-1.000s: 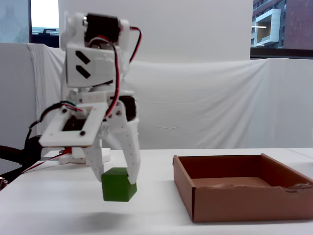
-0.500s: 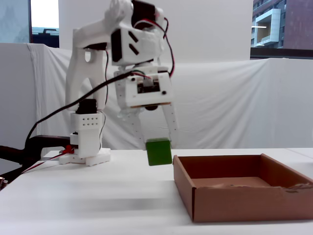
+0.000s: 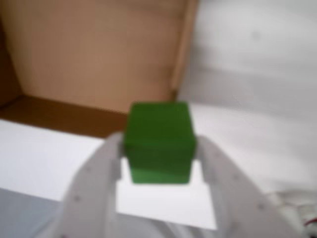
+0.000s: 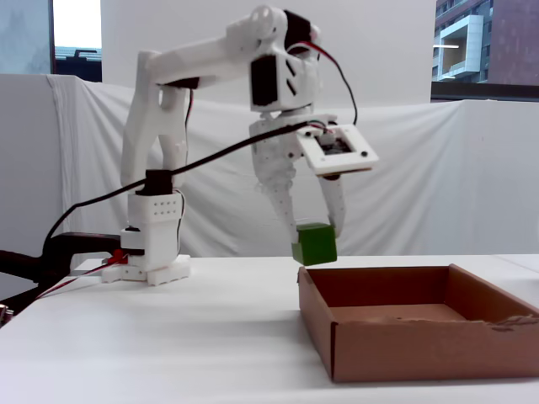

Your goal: Grasp a green cube and put it in a box.

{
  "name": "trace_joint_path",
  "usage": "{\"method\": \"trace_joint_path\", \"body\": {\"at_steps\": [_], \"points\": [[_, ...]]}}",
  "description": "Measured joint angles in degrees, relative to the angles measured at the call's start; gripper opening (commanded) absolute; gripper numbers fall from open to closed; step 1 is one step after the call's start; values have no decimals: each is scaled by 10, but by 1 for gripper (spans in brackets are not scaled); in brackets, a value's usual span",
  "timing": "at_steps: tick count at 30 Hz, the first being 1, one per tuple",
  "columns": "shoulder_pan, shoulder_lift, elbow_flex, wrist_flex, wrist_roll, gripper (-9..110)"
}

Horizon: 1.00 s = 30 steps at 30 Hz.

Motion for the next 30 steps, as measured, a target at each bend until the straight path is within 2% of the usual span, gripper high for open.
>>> {"method": "trace_joint_path", "body": {"at_steps": [13, 30], "points": [[-21, -83, -97, 20, 4, 13], [-44, -156, -129, 22, 4, 13]]}}
